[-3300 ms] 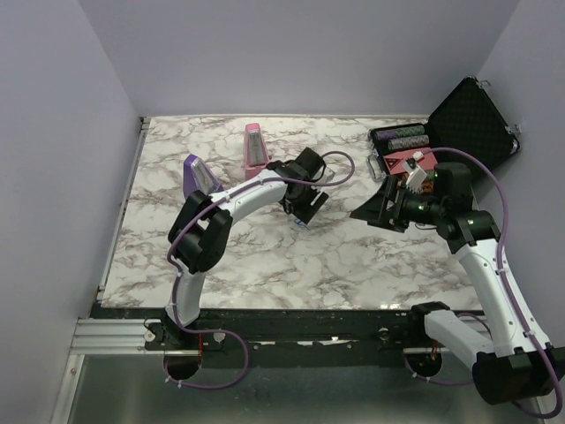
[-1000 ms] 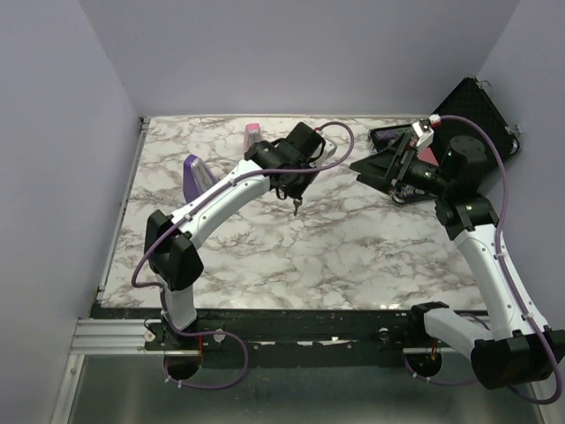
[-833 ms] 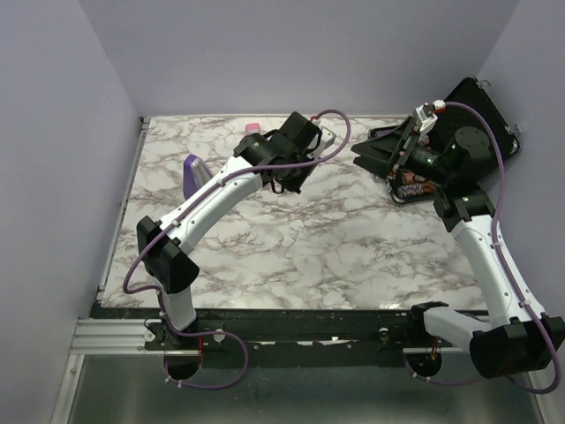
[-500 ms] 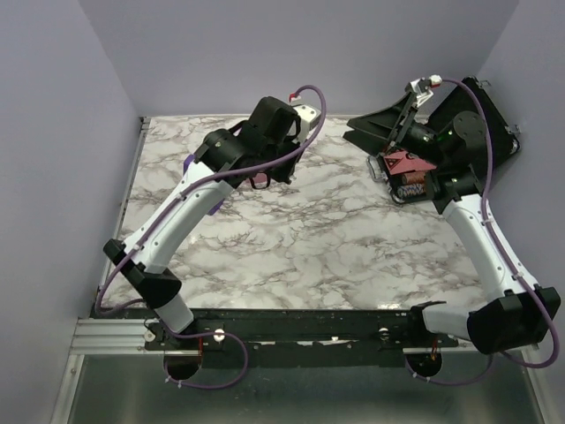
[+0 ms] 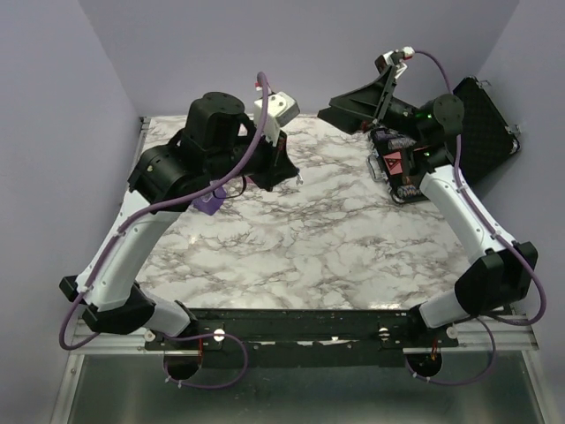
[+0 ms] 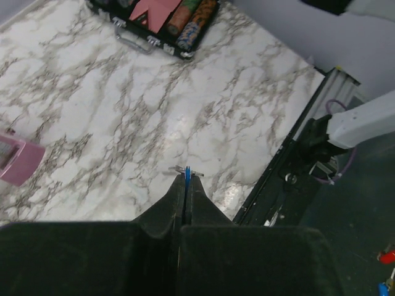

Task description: Remove the keys from the keyring

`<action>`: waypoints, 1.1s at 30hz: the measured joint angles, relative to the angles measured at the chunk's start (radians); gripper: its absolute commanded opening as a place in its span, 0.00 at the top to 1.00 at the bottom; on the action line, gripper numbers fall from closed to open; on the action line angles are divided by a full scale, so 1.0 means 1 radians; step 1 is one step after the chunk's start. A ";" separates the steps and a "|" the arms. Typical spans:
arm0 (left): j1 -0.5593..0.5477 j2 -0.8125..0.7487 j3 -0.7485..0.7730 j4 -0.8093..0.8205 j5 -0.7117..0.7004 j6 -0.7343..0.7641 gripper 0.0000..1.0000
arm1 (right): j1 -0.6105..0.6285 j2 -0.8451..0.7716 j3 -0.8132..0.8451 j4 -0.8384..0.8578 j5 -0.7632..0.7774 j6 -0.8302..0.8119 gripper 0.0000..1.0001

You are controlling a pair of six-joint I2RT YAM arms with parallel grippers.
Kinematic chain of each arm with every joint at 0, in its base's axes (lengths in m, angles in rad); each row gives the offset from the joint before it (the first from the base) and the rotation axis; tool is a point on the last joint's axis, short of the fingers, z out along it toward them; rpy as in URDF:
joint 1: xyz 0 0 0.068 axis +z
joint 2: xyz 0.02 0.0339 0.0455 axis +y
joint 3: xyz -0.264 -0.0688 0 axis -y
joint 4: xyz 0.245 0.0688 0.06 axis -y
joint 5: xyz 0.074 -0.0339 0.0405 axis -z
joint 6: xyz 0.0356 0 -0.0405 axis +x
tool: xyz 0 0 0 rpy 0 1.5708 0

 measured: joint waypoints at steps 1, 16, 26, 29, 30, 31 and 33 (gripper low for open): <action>0.000 -0.006 0.005 0.005 0.020 0.001 1.00 | 0.004 0.017 0.011 0.039 -0.006 0.031 0.01; 0.030 -0.121 0.032 0.231 0.323 -0.043 1.00 | 0.177 0.243 0.277 0.574 -0.113 0.447 0.16; 0.158 -0.134 -0.032 0.500 0.521 -0.204 1.00 | 0.225 0.275 0.346 0.734 -0.121 0.524 0.18; 0.190 -0.134 -0.071 0.583 0.572 -0.259 1.00 | 0.235 0.275 0.338 0.744 -0.119 0.530 0.19; 0.197 -0.133 -0.081 0.603 0.583 -0.273 1.00 | 0.237 0.274 0.332 0.747 -0.119 0.531 0.20; 0.200 -0.133 -0.087 0.616 0.591 -0.282 1.00 | 0.240 0.274 0.320 0.752 -0.114 0.531 0.21; 0.206 -0.133 -0.101 0.646 0.606 -0.301 1.00 | 0.241 0.271 0.289 0.756 -0.100 0.534 0.23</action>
